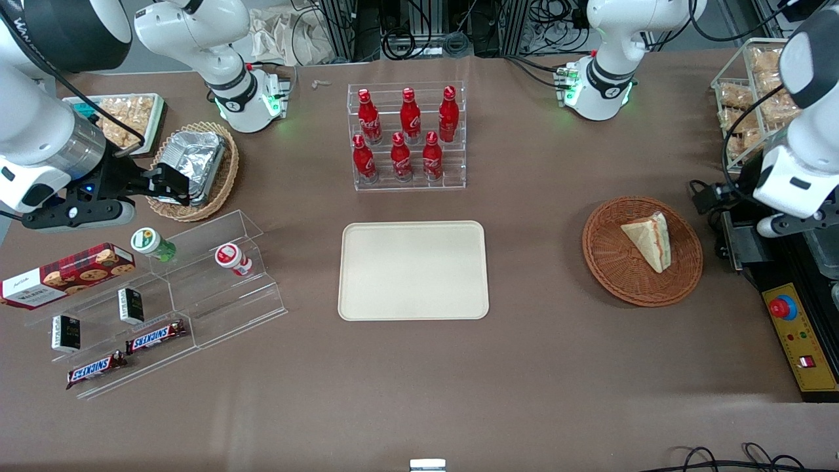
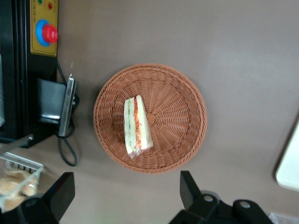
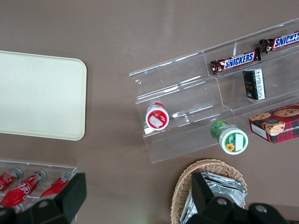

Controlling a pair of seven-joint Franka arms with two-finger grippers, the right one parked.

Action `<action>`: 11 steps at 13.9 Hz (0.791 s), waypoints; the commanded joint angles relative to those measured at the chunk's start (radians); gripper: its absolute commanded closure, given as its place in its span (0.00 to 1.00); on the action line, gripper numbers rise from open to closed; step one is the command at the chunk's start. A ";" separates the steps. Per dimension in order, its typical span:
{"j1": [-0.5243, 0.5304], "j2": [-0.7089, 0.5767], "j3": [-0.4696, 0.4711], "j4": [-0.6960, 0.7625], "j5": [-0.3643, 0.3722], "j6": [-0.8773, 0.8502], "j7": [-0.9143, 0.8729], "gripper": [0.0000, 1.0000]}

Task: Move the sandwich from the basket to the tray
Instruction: 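Move the left gripper over the wrapped sandwich in the wicker basket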

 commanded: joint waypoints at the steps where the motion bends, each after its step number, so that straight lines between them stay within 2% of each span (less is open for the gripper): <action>1: 0.026 -0.097 -0.008 -0.215 0.013 0.143 -0.153 0.00; 4: 0.066 -0.126 -0.001 -0.373 0.010 0.302 -0.174 0.00; 11: 0.065 -0.041 -0.001 -0.488 0.009 0.470 -0.328 0.00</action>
